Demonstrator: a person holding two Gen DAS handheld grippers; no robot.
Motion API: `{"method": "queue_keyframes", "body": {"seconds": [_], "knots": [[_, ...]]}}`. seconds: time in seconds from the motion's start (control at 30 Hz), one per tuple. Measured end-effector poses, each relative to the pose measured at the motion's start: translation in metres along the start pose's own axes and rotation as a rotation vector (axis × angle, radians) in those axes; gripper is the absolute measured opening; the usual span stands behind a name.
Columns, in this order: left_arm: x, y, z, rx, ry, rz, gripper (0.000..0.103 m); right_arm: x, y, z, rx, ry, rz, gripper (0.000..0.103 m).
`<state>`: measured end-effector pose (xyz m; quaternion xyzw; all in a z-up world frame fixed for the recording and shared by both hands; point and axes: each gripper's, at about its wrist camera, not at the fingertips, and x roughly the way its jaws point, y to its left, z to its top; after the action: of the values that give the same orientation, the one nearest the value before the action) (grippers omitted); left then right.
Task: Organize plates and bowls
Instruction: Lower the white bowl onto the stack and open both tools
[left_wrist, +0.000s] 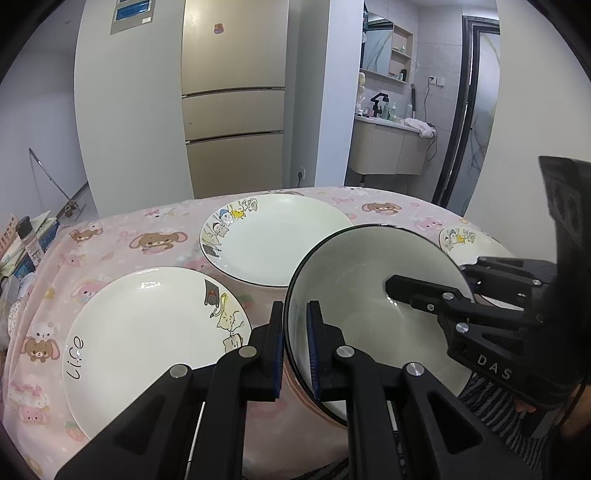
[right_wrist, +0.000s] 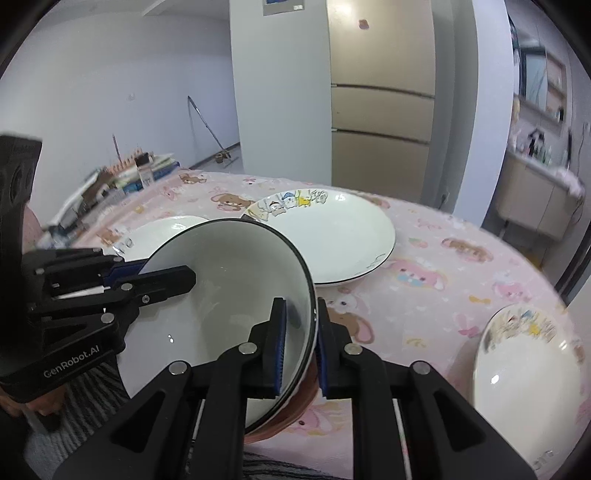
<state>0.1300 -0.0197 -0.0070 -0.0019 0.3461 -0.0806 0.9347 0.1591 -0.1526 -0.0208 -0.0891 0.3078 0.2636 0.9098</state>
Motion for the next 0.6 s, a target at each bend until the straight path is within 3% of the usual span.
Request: {"method": "queue_keyframes", "body": {"seconds": [0.1, 0.37, 0.6], "knots": [[0.005, 0.001, -0.003, 0.005, 0.008, 0.009, 0.012, 0.005, 0.013, -0.003, -0.095, 0.018, -0.107, 0.025], [0.006, 0.004, -0.004, -0.011, 0.009, -0.009, 0.012, 0.002, 0.008, -0.004, -0.118, 0.004, -0.118, 0.025], [0.007, 0.014, -0.005, -0.049, 0.013, -0.029, 0.012, -0.005, -0.010, 0.000, -0.034, -0.035, -0.086, 0.035]]}}
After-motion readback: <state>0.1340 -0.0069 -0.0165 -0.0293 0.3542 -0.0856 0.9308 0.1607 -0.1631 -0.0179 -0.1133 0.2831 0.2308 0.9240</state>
